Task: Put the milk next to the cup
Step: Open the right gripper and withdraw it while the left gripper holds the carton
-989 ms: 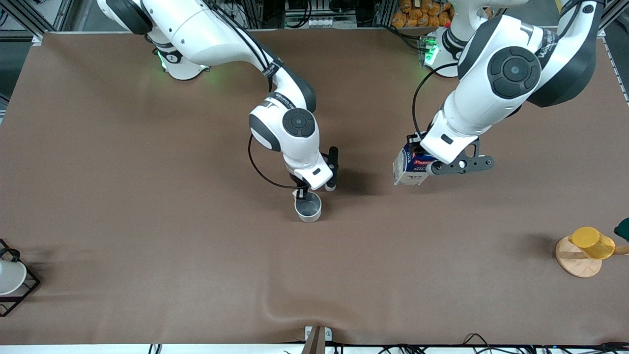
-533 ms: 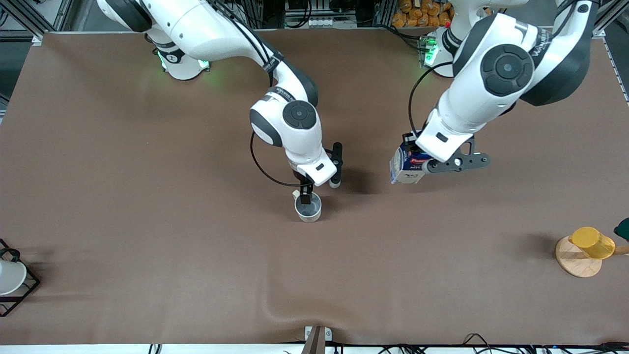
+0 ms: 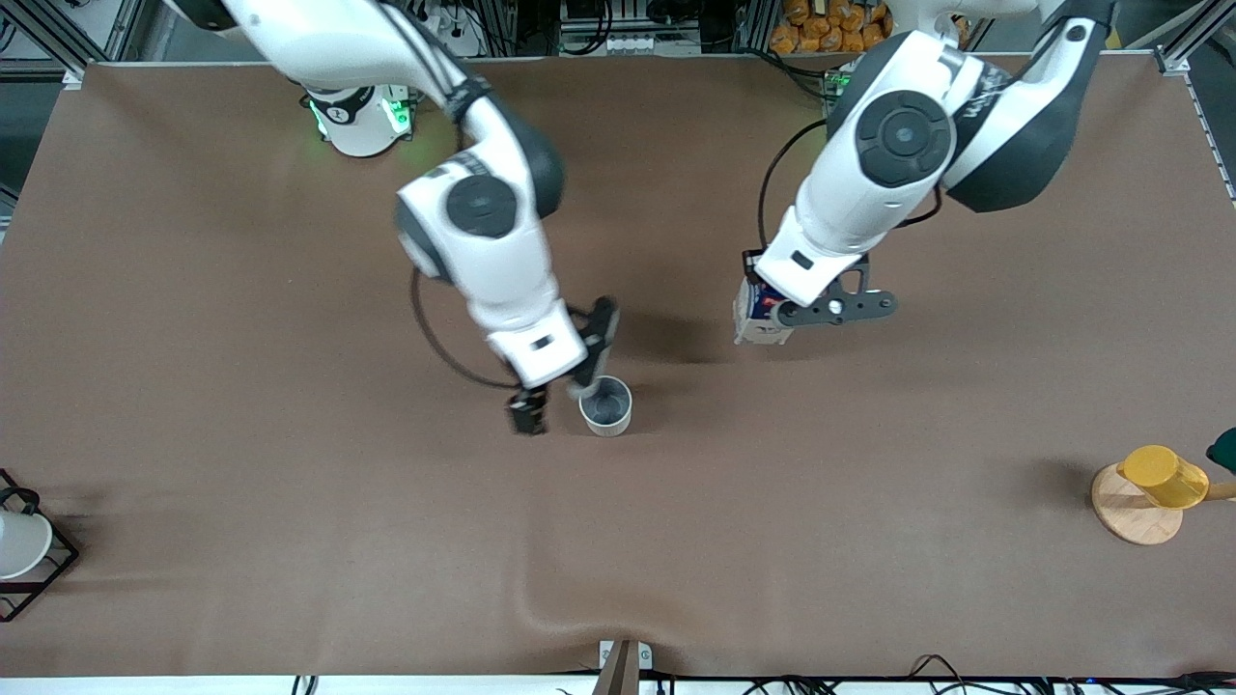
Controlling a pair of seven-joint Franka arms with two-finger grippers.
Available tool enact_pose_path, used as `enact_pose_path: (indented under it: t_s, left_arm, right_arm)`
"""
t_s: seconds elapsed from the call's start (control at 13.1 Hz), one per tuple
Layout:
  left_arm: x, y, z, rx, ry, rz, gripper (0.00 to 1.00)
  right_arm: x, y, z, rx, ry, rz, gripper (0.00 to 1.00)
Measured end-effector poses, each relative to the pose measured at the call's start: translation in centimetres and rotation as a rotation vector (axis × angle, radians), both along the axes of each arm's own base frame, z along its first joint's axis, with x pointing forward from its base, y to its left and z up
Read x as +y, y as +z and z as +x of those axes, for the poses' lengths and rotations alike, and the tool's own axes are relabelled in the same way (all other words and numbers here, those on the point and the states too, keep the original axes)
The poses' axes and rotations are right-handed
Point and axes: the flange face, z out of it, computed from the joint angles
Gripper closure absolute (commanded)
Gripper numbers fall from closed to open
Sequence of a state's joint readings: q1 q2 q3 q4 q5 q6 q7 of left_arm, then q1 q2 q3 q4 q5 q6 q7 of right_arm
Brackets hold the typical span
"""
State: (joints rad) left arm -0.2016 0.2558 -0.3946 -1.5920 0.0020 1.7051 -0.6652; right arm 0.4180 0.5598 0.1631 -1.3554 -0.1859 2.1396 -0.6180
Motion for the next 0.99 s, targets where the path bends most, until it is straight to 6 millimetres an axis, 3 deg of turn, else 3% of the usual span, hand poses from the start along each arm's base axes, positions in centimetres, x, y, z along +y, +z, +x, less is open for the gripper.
enact_pose_path:
  t_s: [0.23,0.46,0.61,0.76,0.99]
  left_arm:
    - [-3.1,-1.2,-1.4,0.011,-0.055,-0.003,0.68]
    - [-6.7,-2.4,-2.6,0.009,-0.116,-0.008,0.68]
    - [-8.5,-3.4,-2.3,0.002,-0.122,-0.031,0.68]
    - [-10.3,-5.0,-1.9,0.004,-0.099,-0.048,0.68]
    - [-12.2,-7.1,-1.0,0.007,-0.096,-0.072,0.68]
  right_arm:
    - [-10.1,3.5,3.4,0.062,-0.18,0.044,0.0]
    - [-19.9,9.0,3.9,0.054,-0.335,0.052,0.0]
    - [-25.3,12.3,2.1,0.049,-0.437,0.073,0.0]
    - [-29.1,15.3,-1.3,0.07,-0.584,0.102,0.0]
    - [-30.3,19.6,-7.3,0.138,-0.883,0.102,0.0]
